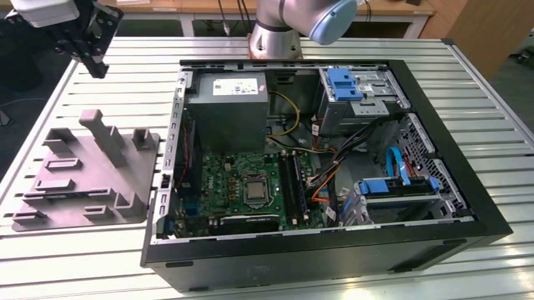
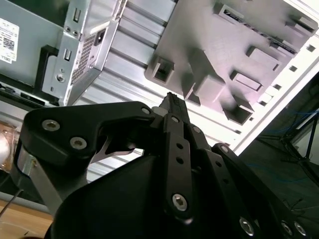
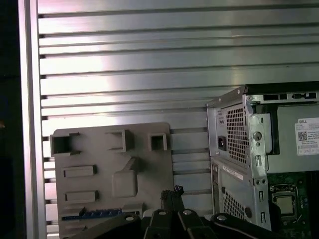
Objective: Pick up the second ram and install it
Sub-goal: 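Reach for the second ram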
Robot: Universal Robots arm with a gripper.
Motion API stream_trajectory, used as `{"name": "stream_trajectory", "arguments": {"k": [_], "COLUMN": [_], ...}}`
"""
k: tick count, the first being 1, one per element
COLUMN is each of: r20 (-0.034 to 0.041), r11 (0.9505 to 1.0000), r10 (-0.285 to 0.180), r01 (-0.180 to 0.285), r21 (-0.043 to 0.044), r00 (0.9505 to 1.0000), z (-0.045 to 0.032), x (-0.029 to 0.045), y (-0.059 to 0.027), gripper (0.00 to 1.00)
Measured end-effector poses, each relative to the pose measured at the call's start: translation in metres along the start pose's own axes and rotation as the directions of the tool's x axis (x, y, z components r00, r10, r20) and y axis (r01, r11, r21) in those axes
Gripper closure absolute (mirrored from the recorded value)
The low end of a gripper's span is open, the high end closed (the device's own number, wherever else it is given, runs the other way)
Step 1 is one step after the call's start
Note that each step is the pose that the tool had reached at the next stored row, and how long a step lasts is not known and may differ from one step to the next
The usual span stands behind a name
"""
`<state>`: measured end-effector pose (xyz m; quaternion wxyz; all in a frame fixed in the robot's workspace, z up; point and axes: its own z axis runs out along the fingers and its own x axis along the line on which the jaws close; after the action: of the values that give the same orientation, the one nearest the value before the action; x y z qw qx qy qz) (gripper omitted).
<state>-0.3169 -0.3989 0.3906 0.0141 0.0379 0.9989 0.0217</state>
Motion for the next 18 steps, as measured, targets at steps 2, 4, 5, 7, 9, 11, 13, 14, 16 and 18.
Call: {"name": "stream_trajectory", "arguments": {"k": [2,4,5,7,9,11,13,14,16,18], "r20": [-0.0001,0.0000,0.0000,0.0000,0.0000,-0.0001,0.0000,0.0000,0.0000,0.0000], "r11": [1.0000,1.0000,1.0000,1.0000,1.0000,1.0000,1.0000,1.0000,1.0000,1.0000], "r10": [0.000,0.000,0.000,0.000,0.000,0.000,0.000,0.000,0.000,0.000], "r01": [0.000,0.000,0.000,0.000,0.000,0.000,0.000,0.000,0.000,0.000], "r21": [0.0000,0.0000,0.0000,0.0000,0.0000,0.0001,0.0000,0.0000,0.0000,0.0000], "r00": [1.0000,1.0000,1.0000,1.0000,1.0000,1.0000,1.0000,1.0000,1.0000,1.0000], "z": [-0.0001,-0.0001,-0.0001,-0.0001,0.0000,-0.0001,0.0000,0.0000,0.0001,0.0003], "x": [0.0049,0.0097,0.0121,0.0174,0.0223,0.0271,0.0323,0.0352,0.0405,0.0456], "y": [-0.0004,-0.0008,-0.0009,-0.0013,-0.0017,-0.0021,-0.0025,-0.0027,-0.0031,-0.0035], "gripper": [0.90,0.90,0.90,0.90,0.90,0.90,0.90,0.90,0.90,0.90]}}
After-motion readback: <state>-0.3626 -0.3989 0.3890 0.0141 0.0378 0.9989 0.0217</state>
